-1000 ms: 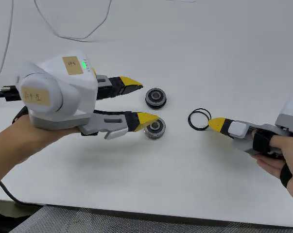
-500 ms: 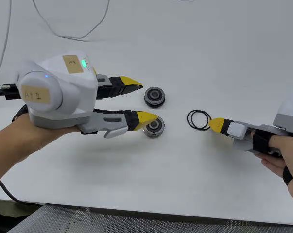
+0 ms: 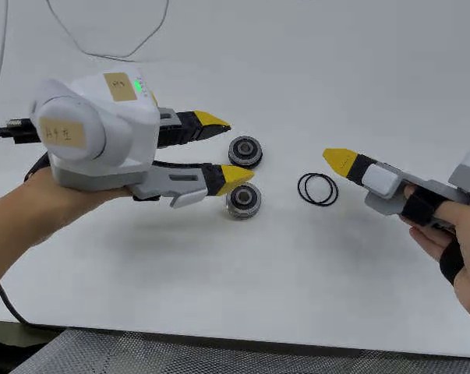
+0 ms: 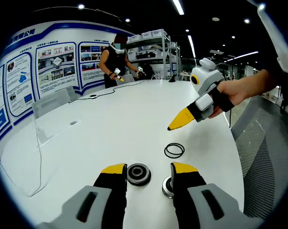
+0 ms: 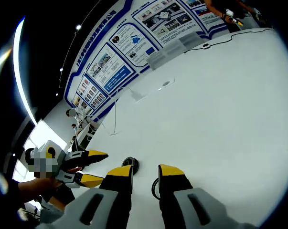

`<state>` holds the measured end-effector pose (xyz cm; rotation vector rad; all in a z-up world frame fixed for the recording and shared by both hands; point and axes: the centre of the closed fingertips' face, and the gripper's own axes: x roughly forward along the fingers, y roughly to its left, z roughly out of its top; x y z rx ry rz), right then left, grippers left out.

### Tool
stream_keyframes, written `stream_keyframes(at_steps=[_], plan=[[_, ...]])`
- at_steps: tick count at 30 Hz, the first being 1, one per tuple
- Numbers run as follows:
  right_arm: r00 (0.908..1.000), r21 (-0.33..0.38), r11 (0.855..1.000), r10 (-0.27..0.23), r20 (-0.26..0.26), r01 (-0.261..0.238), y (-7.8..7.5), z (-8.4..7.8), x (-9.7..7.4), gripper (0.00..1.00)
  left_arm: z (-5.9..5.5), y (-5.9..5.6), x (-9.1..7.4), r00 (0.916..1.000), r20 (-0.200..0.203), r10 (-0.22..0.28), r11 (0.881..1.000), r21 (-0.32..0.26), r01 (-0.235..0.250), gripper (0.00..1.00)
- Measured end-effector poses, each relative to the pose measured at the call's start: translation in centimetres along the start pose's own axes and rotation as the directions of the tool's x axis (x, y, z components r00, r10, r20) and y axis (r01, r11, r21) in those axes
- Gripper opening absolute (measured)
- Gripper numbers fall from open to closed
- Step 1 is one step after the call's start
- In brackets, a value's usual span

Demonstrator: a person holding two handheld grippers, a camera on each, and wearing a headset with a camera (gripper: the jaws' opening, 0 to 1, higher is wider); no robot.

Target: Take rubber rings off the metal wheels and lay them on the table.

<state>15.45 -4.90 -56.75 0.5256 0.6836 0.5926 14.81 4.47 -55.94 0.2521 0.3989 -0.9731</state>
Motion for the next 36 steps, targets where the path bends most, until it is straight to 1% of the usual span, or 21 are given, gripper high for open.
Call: stream_keyframes(at_steps=[3,6,9,12,15,19,22,26,32,36], plan=[[1.0,-0.001,1.0,0.008,-0.006,-0.008,0.2,-0.2,0.1,0.22,-0.2,0.5,0.8,1.0,-0.005,-0.006,1.0,-0.003,0.006,0.34],[0.9997,0.003,1.0,0.022,-0.011,-0.022,0.3,-0.4,0.1,0.22,-0.5,1.1,1.5,0.9999,-0.011,-0.005,1.0,-0.009,0.005,0.33],[0.9994,-0.002,1.0,0.011,-0.032,-0.012,0.0,-0.7,0.1,0.22,-1.2,1.7,2.3,0.9994,-0.035,-0.004,1.0,-0.001,0.003,0.27],[0.9996,-0.007,1.0,0.003,-0.028,-0.003,-0.3,-0.6,0.0,0.22,-1.8,1.6,2.8,0.9982,-0.057,-0.018,1.0,0.002,0.018,0.26],[0.9996,-0.003,1.0,-0.002,-0.027,0.002,-0.6,-0.5,-0.2,0.22,-2.1,1.4,3.1,0.9971,-0.07,-0.032,0.999,0.004,0.032,0.22],[0.9996,0.004,1.0,-0.009,-0.027,0.009,-0.8,-0.6,-0.3,0.22,-2.1,1.2,3.5,0.9966,-0.072,-0.041,0.999,0.005,0.041,0.22],[0.9997,0.008,1.0,-0.006,-0.024,0.006,-0.8,-0.6,-0.3,0.22,-2.2,1.3,3.7,0.9965,-0.074,-0.038,0.999,0.006,0.039,0.19],[0.9997,0.009,1.0,0.001,-0.025,-0.001,-0.6,-0.5,-0.2,0.22,-2.4,1.4,3.6,0.9962,-0.081,-0.031,1.0,0.001,0.031,0.19],[0.9995,0.007,1.0,0.008,-0.029,-0.008,-0.5,-0.7,0.0,0.22,-2.5,1.6,3.4,0.9963,-0.082,-0.028,1.0,-0.001,0.028,0.18],[0.9994,0.009,1.0,0.011,-0.034,-0.01,-0.4,-0.8,0.1,0.22,-2.5,1.4,3.3,0.9959,-0.082,-0.037,0.999,0.003,0.037,0.16]])
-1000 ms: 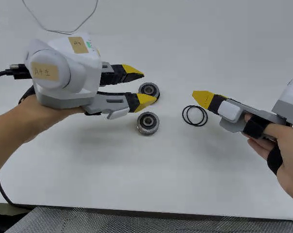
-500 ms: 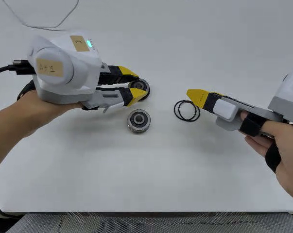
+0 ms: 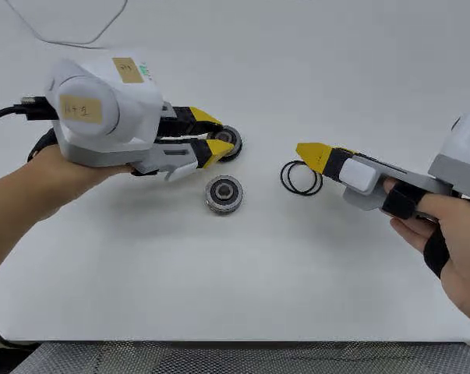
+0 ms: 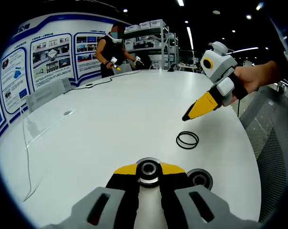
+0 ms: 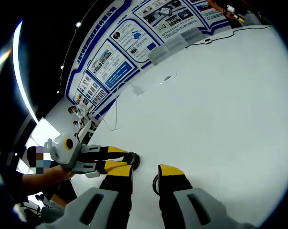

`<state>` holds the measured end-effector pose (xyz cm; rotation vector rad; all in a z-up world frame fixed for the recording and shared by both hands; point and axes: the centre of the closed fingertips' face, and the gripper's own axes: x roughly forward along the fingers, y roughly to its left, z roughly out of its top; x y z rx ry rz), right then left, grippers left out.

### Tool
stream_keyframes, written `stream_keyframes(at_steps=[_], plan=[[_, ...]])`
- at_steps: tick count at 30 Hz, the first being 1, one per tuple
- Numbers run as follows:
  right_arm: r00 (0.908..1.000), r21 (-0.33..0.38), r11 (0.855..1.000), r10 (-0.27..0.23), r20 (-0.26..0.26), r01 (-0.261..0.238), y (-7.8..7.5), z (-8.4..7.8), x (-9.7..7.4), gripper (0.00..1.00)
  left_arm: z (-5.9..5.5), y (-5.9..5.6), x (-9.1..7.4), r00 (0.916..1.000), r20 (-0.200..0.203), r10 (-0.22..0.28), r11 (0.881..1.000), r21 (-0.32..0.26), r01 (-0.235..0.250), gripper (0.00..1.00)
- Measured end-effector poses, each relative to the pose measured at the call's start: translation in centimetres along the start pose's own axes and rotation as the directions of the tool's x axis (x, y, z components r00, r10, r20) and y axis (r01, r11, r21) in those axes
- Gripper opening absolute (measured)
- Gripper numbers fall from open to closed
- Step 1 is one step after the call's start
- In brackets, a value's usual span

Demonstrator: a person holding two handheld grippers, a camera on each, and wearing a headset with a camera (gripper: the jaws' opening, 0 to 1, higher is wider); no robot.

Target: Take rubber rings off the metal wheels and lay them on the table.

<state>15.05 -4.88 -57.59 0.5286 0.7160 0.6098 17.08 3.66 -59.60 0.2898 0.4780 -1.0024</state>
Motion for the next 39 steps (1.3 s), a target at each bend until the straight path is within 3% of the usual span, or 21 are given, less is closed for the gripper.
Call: stream_keyframes(at_steps=[13,20,32,39], plan=[[0.9998,0.006,1.0,0.021,-0.003,-0.021,0.5,0.0,0.6,0.22,-0.1,0.0,-0.2,1.0,0.003,-0.004,1.0,0.001,0.004,0.15],[0.9983,0.006,0.998,0.056,-0.016,-0.056,1.3,0.1,1.6,0.22,-0.2,0.0,-0.2,1.0,0.002,-0.009,1.0,0.019,0.009,0.14],[0.9855,-0.007,0.989,0.147,-0.086,-0.148,3.2,-0.5,3.4,0.33,-0.2,0.1,-0.1,0.9998,-0.013,-0.012,0.999,0.043,0.012,0.13],[0.9739,0.048,0.979,0.202,-0.102,-0.198,4.1,-0.6,4.9,0.42,-0.2,0.2,0.0,0.9994,-0.02,-0.028,0.998,0.047,0.029,0.13]])
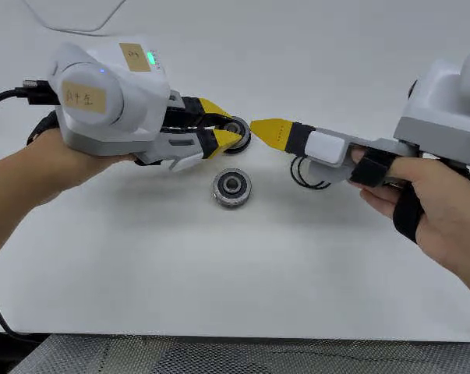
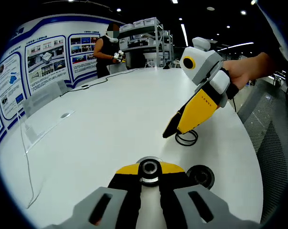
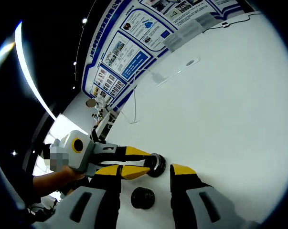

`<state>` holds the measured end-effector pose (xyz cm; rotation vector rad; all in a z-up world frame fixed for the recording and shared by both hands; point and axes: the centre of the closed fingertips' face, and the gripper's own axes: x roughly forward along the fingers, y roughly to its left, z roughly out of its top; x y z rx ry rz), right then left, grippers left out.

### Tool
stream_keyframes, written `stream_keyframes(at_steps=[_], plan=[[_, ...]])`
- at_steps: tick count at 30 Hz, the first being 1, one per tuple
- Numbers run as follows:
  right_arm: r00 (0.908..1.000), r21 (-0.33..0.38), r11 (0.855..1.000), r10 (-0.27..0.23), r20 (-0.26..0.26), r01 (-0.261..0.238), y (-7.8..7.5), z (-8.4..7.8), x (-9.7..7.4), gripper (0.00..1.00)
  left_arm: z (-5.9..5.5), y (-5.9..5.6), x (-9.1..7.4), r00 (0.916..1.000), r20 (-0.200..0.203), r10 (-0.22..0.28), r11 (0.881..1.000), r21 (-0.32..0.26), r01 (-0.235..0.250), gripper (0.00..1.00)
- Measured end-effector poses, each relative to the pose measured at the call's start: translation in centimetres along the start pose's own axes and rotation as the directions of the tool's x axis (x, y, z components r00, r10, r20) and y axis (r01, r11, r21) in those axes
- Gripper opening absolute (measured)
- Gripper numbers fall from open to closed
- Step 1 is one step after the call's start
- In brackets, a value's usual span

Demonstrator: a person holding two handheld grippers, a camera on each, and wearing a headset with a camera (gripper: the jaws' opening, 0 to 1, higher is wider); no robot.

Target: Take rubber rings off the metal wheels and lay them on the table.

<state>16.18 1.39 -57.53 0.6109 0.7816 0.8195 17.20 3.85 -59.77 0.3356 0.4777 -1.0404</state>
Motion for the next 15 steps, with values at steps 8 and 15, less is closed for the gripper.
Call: stream_keyframes(at_steps=[8,15], plan=[[0.9974,0.016,0.999,0.045,-0.056,-0.045,0.4,-0.8,1.3,0.5,0.0,0.0,0.1,0.9999,0.001,-0.01,1.0,0.006,0.01,0.12],[0.9991,0.047,0.999,0.009,-0.041,-0.008,-0.9,-0.3,1.7,0.46,-0.1,-0.4,-0.1,0.999,0.017,-0.04,0.999,-0.007,0.04,0.12]])
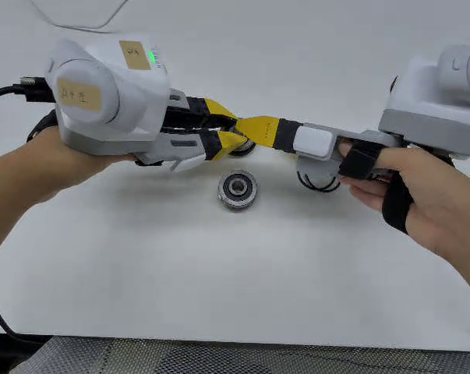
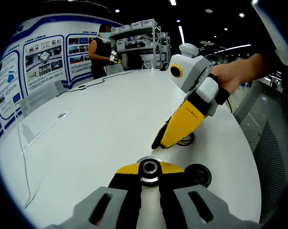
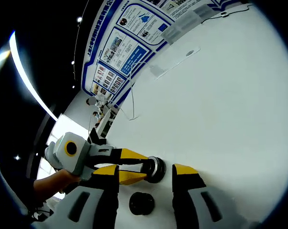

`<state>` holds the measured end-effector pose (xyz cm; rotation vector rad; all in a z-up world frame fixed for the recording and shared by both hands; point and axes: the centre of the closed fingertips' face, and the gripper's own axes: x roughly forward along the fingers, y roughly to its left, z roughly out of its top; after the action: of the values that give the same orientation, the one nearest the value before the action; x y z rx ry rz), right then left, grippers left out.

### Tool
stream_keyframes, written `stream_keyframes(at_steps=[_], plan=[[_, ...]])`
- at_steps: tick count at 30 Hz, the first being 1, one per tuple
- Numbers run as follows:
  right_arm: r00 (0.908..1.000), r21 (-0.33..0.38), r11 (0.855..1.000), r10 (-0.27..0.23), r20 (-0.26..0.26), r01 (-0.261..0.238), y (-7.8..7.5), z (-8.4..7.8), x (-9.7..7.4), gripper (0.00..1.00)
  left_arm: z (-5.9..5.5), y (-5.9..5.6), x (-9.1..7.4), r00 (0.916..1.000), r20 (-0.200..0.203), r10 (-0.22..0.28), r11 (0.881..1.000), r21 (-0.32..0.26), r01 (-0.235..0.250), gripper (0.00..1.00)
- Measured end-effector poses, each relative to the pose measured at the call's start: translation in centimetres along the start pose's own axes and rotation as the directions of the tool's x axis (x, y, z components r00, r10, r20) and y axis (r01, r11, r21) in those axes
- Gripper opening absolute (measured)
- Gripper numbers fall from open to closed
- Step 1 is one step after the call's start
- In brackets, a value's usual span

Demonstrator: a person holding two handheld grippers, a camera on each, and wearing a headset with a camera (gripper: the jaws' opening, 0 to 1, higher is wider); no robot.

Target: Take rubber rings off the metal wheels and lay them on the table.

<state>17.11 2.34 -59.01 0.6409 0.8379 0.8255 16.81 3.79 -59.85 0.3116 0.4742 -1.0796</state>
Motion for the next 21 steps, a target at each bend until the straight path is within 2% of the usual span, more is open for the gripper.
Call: stream_keyframes(at_steps=[7,16,21], plan=[[0.9995,0.018,1.0,-0.007,-0.032,0.008,-0.2,-0.9,0.4,0.4,0.0,-0.4,-0.1,0.9999,0.013,-0.009,1.0,0.005,0.008,0.12],[0.9996,0.062,0.998,-0.016,-0.025,0.017,-0.1,-0.9,0.8,0.32,0.0,-0.4,0.0,0.9998,0.016,-0.012,1.0,0.012,0.012,0.12],[0.9986,0.055,0.998,-0.031,-0.043,0.034,-0.4,-1.3,0.9,0.31,0.0,-0.4,0.1,0.9997,0.019,-0.014,1.0,0.013,0.014,0.12]])
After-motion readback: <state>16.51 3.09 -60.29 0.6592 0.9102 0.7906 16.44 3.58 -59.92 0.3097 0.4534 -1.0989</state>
